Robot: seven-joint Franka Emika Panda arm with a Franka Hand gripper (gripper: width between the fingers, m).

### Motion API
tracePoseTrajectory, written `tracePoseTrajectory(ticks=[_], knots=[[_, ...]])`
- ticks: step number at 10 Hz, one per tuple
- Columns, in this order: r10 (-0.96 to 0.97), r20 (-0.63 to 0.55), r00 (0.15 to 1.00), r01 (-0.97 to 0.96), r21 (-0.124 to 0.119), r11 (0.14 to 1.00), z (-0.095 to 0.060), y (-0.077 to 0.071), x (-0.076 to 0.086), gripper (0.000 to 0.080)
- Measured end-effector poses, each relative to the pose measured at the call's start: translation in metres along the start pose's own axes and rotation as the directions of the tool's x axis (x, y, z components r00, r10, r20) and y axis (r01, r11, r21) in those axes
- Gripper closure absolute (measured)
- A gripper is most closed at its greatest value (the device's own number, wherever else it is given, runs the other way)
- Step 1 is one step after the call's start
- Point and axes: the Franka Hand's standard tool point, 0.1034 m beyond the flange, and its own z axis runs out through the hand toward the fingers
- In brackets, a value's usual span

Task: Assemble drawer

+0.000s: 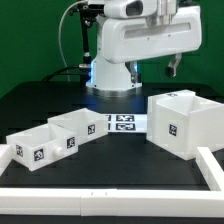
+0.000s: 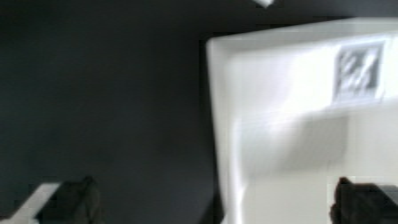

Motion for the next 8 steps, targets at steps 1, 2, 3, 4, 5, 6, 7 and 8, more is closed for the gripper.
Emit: tracePoseTrajectory(ticks=[1,2,3,4,5,6,7,8], knots=[[0.002,-0.010,1.000,-0.002,0.000,1.000,-0.003,0.002,0.006,0.0151],[-0.009,-0.012,1.000,0.009,0.000,1.000,-0.001,0.002,0.005,0.0151],[-0.010,-0.021,1.000,0.010,-0.006,1.000,0.006,0.003,0.005,0.0151],[-0.023,-0.028,0.999,0.023,0.000,1.000,0.017,-0.001,0.017,0.0151],[-0.031,-0.041,0.999,0.032,0.015,0.999,0.022,-0.003,0.032,0.0151],[-0.027,-0.054,0.998,0.029,0.032,0.999,0.028,-0.003,0.045,0.0151],[-0.020,-0.055,0.998,0.022,0.047,0.999,0.032,-0.006,0.050,0.0151],[-0.019,-0.056,0.998,0.022,0.050,0.998,0.032,-0.010,0.051,0.0151]])
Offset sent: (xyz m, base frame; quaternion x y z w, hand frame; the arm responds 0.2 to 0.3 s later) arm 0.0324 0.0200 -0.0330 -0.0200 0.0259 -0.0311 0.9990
